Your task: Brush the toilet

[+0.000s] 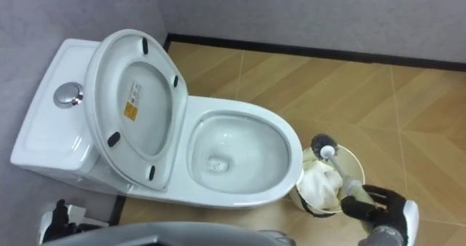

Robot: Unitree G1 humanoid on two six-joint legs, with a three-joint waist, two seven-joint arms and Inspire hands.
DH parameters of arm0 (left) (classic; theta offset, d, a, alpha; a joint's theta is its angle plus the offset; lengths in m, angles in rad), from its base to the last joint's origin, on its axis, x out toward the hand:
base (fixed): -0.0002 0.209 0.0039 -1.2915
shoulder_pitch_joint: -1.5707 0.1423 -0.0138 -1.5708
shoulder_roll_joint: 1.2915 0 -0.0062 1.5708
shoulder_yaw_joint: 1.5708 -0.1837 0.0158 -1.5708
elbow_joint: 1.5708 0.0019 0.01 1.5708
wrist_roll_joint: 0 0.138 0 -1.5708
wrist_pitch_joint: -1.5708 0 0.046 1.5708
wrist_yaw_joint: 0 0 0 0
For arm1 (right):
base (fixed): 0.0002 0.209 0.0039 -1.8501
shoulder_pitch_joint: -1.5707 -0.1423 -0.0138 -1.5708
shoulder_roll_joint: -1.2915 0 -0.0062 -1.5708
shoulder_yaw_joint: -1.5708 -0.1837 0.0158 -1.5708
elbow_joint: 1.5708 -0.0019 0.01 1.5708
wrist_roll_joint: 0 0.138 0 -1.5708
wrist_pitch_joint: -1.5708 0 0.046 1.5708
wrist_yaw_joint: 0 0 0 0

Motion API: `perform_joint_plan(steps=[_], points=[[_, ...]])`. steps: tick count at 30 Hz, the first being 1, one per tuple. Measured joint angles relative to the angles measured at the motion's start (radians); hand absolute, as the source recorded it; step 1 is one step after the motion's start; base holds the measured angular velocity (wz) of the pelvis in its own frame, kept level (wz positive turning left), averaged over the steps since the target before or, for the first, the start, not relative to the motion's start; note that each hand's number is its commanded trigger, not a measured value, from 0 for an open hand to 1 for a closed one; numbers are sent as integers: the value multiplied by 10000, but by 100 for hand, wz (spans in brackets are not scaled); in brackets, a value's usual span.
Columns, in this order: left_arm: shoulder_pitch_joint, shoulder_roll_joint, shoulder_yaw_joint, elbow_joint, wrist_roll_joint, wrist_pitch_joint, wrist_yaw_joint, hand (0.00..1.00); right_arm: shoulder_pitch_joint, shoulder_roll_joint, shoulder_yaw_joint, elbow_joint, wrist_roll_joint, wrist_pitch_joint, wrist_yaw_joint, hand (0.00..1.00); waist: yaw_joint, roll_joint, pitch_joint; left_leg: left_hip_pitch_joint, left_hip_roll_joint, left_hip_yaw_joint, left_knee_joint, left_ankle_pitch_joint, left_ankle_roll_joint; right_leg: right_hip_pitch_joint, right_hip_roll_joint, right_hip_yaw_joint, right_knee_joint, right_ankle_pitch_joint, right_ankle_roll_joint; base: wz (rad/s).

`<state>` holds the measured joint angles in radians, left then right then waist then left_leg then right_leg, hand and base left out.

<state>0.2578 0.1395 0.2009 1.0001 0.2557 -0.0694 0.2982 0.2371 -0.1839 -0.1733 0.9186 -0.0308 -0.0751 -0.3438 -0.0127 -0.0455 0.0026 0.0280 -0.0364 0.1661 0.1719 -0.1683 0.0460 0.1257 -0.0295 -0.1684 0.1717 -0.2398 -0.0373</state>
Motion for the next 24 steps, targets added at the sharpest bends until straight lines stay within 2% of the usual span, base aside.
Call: perform_joint_plan(steps=[6,7,9,10,17,23,24], points=[[64,121,-2,97,191,56,-54,0,-90,-30,189,219,569,17,88,100,-50,54,19,-205,55,-2,332,-169,22,-69,21,-23,22,16,11,0],[73,141,-2,207,197,61,-49,0,-119,-41,234,328,625,-1,89,100,-47,121,33,-199,58,-2,345,-179,25,-56,26,-17,18,19,17,0],[-33,166,-22,665,212,189,-48,0,-337,-39,316,923,684,22,91,100,-54,136,12,-174,59,-3,396,-218,38,-13,28,1,20,29,31,0],[-37,166,-92,828,214,253,-49,0,-346,-37,326,1097,719,23,105,100,-59,179,-30,-167,59,-10,442,-248,47,26,26,-3,13,32,37,0],[-67,165,-96,1199,221,413,-63,0,-337,-26,335,1731,1102,112,106,100,-62,340,17,45,51,-22,504,-352,90,334,12,21,-6,33,69,0],[-21,165,-203,1191,230,474,-288,0,-465,-32,313,1814,1773,131,104,100,-88,347,27,7,56,-22,658,-359,103,330,7,49,-54,3,102,0],[-27,166,-206,1188,231,494,-309,0,-498,-32,313,1822,1913,171,104,77,-93,345,28,8,50,-21,661,-360,108,329,0,53,-53,-3,112,0]])
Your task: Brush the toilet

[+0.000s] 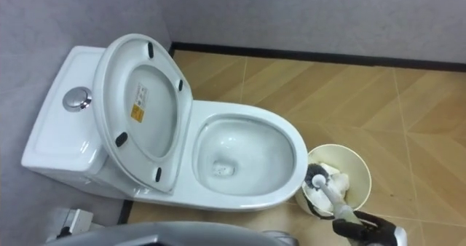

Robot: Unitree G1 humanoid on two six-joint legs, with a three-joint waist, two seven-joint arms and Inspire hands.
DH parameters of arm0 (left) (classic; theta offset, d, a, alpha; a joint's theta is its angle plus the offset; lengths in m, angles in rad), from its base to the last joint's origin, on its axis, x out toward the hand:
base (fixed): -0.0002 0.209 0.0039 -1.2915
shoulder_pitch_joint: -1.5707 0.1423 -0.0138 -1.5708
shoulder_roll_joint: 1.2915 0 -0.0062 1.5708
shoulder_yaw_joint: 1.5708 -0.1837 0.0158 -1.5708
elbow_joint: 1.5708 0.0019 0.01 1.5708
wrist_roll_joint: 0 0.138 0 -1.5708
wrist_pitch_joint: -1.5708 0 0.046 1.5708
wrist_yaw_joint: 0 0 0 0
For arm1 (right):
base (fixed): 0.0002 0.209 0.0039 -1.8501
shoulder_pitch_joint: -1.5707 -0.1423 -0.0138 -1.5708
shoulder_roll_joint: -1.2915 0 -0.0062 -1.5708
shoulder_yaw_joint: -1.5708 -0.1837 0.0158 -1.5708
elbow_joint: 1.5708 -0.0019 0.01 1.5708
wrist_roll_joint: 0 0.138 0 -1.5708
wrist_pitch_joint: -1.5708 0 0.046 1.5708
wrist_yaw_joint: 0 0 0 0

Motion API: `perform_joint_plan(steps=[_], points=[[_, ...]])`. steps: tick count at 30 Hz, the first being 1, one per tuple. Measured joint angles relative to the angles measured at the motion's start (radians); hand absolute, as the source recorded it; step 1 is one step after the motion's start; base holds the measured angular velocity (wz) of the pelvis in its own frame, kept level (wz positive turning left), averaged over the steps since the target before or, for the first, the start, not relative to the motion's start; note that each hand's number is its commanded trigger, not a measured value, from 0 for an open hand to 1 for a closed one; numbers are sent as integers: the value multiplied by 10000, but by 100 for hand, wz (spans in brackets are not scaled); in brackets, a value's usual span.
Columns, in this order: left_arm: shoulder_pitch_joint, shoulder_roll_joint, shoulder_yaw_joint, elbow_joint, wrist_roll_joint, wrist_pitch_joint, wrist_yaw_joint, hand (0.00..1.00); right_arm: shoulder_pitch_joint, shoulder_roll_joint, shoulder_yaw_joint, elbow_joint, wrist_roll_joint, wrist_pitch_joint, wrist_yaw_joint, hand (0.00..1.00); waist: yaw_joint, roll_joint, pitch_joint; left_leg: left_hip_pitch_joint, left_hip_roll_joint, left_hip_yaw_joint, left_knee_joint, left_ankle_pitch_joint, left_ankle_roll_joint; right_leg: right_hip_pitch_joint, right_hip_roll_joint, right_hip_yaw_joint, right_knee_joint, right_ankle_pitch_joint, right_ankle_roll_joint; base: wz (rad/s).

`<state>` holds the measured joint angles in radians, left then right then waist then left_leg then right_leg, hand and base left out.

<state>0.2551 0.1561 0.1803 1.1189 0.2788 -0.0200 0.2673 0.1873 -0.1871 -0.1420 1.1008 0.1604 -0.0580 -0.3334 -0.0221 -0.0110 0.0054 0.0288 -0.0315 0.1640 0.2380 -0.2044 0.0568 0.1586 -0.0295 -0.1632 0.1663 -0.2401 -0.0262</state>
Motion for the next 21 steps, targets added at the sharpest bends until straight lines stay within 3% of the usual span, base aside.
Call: perform_joint_plan(steps=[1,13,21], points=[[21,2,0,-1,0,10,-6,0,-20,-1,0,1,40,40,0,0,3,0,0,0,-5,-1,0,0,2,0,-3,8,1,-2,3,0],[95,2,23,-6,482,154,-146,0,-307,-20,-32,346,1174,163,138,0,20,30,-15,15,-53,-86,14,-10,21,23,-21,-46,20,-8,19,2],[70,-6,29,1,498,383,-152,0,-381,-33,-111,914,1976,301,547,0,9,77,21,24,-60,-89,4,-10,21,40,-26,-43,4,-15,29,0]])
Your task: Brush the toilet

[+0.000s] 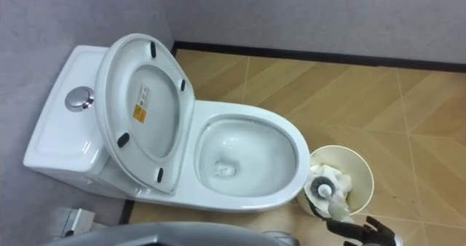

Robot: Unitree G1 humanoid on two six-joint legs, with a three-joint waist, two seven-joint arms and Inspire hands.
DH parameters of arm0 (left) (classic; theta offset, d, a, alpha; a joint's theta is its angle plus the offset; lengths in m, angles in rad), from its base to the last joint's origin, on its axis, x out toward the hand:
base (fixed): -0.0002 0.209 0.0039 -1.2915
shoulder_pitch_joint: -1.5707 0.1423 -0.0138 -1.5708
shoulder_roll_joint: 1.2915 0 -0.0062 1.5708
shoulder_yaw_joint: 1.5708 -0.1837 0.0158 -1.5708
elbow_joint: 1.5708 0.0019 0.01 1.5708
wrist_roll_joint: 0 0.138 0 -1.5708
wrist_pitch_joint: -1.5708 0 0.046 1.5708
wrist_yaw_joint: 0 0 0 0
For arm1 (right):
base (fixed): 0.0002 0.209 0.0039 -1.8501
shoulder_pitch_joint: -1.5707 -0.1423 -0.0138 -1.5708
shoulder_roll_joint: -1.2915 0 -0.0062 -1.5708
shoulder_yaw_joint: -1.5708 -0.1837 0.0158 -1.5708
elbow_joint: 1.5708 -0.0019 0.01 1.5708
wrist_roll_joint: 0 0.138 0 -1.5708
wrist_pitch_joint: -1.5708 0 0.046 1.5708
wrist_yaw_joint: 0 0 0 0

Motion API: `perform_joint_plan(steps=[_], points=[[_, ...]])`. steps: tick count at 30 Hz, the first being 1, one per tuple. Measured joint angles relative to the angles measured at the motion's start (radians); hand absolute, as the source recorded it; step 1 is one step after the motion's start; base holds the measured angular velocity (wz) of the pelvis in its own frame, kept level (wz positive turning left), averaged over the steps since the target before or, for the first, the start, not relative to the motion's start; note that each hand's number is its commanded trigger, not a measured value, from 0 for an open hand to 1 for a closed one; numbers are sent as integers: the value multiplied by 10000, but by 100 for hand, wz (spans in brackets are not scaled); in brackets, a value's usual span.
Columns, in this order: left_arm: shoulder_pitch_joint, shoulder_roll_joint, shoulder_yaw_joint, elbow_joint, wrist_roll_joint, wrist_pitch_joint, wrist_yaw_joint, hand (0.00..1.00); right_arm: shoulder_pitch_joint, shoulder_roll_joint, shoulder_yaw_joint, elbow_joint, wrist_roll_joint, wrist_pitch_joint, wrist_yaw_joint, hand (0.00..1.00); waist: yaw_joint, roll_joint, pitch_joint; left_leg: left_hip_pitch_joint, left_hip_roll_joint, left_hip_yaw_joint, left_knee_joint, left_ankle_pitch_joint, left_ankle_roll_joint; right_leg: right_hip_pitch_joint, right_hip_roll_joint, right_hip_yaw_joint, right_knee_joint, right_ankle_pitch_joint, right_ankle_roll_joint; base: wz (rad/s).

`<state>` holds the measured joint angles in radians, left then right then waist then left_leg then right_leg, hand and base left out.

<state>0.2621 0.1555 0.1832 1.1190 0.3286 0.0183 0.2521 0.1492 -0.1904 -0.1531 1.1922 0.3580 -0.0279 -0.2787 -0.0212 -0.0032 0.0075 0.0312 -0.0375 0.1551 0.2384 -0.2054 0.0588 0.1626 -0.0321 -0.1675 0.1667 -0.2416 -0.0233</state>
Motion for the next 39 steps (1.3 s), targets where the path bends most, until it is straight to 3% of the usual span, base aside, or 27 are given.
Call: perform_joint_plan(steps=[7,15,31,39], points=[[9,-49,108,-30,257,247,-250,0,215,38,-73,216,209,140,330,0,-9,8,-1,-33,1,3,6,-1,1,-12,8,28,-120,-3,5,0],[-40,-138,114,2,331,251,-503,0,107,147,-72,579,345,187,999,0,-9,-52,-40,-28,9,21,-12,-3,-3,-14,17,27,-125,-2,3,0],[-35,-291,139,21,369,274,-676,0,102,311,62,1138,438,377,2066,0,10,-74,-20,-10,23,70,-19,-5,-3,-14,14,50,-125,0,-1,0],[-31,-297,76,31,367,582,-660,0,76,332,469,1433,472,526,2659,0,3,-111,-16,45,13,94,-113,-3,-6,-7,19,115,-139,0,-2,0]])
